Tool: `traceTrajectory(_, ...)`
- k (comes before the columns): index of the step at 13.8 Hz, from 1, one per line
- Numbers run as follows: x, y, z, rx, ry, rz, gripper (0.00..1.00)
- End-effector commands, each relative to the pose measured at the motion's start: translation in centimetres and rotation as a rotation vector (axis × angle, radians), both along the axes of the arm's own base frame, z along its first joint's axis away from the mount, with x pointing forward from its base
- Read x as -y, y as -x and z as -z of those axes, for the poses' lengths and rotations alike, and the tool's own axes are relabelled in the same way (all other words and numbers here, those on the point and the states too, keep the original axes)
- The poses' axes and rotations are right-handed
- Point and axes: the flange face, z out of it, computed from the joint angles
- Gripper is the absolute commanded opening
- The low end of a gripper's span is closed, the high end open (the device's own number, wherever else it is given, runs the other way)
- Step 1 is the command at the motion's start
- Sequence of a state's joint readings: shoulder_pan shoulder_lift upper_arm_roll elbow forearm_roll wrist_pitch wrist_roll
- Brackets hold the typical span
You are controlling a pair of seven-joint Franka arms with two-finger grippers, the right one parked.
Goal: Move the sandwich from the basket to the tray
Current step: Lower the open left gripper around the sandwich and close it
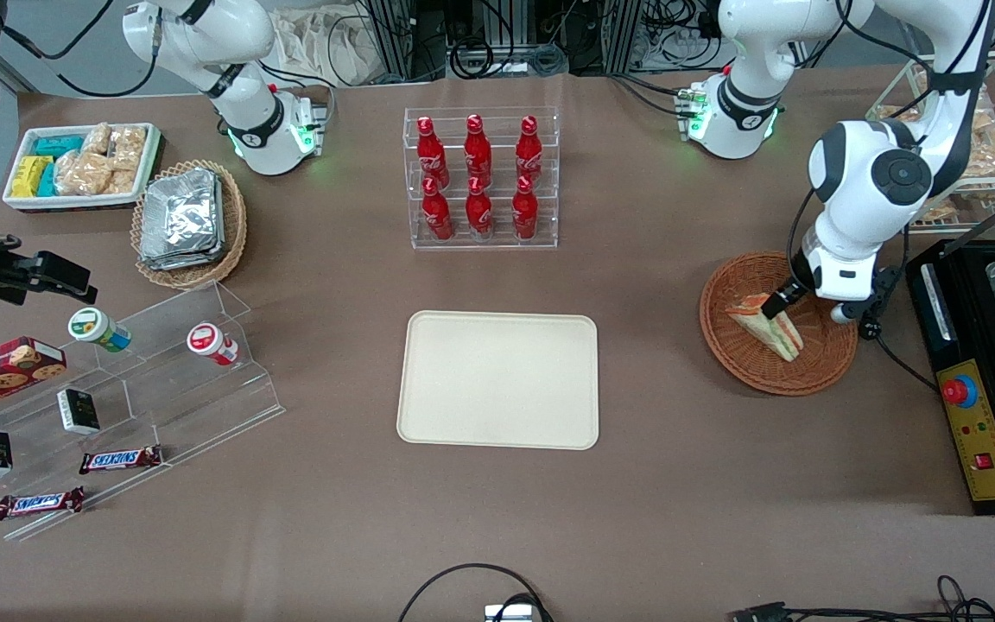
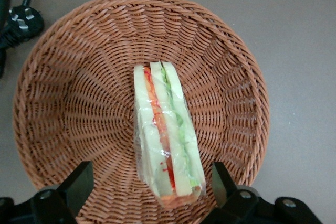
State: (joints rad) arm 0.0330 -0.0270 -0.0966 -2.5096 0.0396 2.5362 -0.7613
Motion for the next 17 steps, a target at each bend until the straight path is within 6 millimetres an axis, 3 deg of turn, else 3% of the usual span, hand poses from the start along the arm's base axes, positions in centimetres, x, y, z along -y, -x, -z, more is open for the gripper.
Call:
traceTrajectory(1, 0.4, -0.2, 1.1, 0.022, -0.003, -0.029, 1.00)
traceTrajectory(15, 0.8, 0.8, 6.9, 0.045, 0.025, -0.053, 1.00)
traceTrajectory(16, 0.7, 0.8, 7.2, 0.043, 0.025, -0.051, 0.96)
traceTrajectory(17, 0.8, 0.9, 7.4, 0.040, 0.018, -0.036, 0.85)
